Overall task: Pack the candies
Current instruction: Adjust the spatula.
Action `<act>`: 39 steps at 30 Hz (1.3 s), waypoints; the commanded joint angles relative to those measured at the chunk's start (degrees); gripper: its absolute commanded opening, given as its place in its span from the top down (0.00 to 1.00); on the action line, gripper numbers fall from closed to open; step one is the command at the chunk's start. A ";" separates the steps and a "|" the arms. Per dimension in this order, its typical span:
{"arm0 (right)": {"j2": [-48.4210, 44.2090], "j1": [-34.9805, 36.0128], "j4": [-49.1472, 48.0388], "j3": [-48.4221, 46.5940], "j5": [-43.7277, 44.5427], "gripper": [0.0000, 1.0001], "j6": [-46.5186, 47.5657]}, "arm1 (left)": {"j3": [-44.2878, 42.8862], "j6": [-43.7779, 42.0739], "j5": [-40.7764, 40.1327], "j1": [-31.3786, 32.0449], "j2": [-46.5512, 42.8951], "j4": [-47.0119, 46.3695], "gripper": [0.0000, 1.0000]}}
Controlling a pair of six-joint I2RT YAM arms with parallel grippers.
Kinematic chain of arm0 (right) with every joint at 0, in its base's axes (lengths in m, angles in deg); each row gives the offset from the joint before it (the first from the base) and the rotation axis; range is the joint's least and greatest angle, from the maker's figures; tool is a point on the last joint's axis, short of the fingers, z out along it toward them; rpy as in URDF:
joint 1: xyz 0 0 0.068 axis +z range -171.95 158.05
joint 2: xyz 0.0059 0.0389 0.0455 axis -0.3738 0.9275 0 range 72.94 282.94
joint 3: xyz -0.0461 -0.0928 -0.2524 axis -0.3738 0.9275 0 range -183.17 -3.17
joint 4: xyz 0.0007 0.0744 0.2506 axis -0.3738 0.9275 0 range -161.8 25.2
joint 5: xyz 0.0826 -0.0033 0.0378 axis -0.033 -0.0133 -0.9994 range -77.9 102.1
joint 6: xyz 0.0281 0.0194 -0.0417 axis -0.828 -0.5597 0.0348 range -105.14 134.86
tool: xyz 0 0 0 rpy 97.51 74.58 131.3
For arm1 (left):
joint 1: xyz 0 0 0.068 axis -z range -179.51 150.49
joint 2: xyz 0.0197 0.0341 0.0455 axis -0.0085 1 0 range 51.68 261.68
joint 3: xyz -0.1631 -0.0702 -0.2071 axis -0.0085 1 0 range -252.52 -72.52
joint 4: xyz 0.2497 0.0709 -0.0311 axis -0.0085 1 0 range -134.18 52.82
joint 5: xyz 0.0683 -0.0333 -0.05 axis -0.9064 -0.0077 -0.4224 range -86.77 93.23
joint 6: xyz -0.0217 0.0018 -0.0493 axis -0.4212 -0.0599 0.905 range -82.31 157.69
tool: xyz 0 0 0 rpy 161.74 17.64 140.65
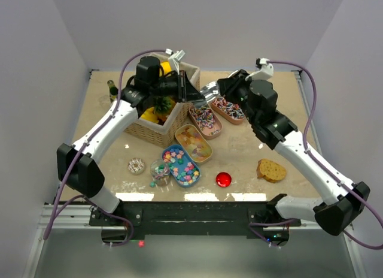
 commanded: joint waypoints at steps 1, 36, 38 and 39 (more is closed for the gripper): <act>2.15 0.26 22.21 -11.78 -7.65 0.64 6.52 | -9.26 -13.13 -1.06 -2.63 1.06 14.45 1.00; 1.36 9.14 44.76 -13.38 -42.28 0.44 50.03 | 20.00 -35.91 14.59 -3.34 -21.61 29.41 1.00; 2.85 9.23 48.19 -14.17 -44.13 0.45 51.69 | 20.35 -36.00 14.94 -3.34 -22.66 29.67 1.00; 3.29 9.23 49.59 -14.35 -44.75 0.45 52.40 | 20.52 -35.91 15.20 -3.34 -23.10 29.59 1.00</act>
